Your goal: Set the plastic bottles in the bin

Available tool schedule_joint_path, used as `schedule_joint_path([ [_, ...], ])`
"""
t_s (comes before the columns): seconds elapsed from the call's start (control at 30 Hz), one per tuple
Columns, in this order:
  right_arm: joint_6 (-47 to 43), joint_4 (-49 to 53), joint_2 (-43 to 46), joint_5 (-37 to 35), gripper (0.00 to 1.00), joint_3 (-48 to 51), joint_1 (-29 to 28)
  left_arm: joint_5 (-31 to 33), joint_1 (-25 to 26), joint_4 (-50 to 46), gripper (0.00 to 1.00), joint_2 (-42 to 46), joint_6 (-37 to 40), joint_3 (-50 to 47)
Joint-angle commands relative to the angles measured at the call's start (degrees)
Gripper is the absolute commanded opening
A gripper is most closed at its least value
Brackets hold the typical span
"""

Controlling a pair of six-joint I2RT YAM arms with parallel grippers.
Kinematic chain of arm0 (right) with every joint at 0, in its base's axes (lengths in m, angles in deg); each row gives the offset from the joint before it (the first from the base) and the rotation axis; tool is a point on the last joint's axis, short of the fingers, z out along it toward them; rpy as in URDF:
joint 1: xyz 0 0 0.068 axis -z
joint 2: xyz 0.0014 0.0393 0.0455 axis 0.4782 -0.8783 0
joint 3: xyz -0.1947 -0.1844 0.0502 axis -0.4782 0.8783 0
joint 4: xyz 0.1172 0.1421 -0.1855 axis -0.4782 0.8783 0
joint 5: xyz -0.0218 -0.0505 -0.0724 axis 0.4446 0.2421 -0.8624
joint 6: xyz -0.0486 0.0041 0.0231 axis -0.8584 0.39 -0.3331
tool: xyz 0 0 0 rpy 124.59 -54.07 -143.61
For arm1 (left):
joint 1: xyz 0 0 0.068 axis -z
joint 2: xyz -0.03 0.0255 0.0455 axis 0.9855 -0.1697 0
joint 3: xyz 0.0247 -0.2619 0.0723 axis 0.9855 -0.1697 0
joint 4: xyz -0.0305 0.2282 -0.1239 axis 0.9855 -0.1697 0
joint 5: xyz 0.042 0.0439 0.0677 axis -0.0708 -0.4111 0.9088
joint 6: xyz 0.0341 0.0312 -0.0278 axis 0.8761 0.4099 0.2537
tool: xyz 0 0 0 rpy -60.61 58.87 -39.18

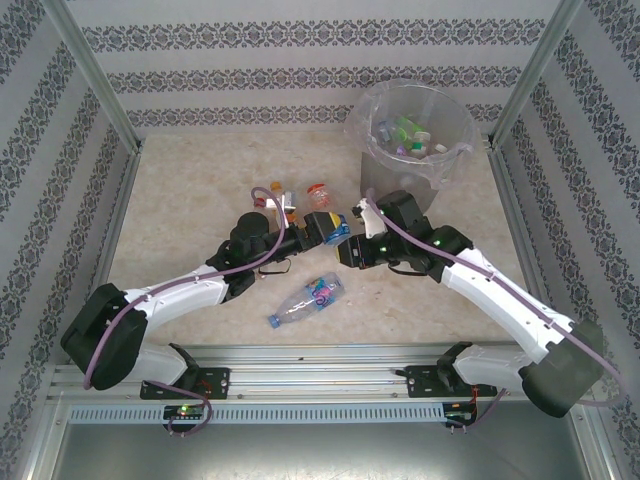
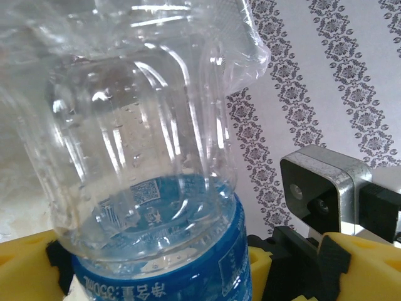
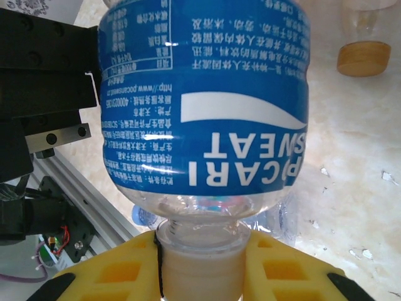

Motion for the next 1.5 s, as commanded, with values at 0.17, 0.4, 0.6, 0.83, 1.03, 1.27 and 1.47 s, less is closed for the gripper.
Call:
schedule_joint_path([
  [0.17, 1.4, -2.3, 2.2, 2.7, 0.27, 1.6, -1.2, -2.4, -0.6, 2.5, 0.89, 0.4, 0.0, 0.6],
  [0.4, 2.3, -4.0, 3.1, 4.7, 0.27, 2.6, -1.3, -3.0, -0.6, 1.1, 0.95, -0.3, 0.6, 1.2],
  [0.6, 2.7, -4.4, 3.2, 5.2, 0.27, 3.0, -1.3, -3.4, -0.6, 1.0, 0.86, -0.5, 0.7, 1.7],
  [0.83, 3.0, -4.9, 3.3, 5.8, 0.28, 3.6, -1.4, -3.6, -0.6, 1.1, 0.68, -0.1, 1.4, 1.9],
  [1.03, 3.8, -4.9, 4.0, 5.5, 0.45, 3.6, -1.3, -4.4, -0.6, 0.6, 0.59, 1.1, 3.4, 1.8],
  [1.27, 5.0, -3.4, 8.2, 8.6, 0.62, 2.8, 1.0, -3.8, -0.7, -18.6, 0.6, 7.4, 16.2, 4.7],
  [1.47, 6.9, -3.2, 11.4, 12.0, 0.76, -0.4, 4.6, -6.7, -0.7, -26.7, 0.6, 11.8, 24.3, 5.5],
])
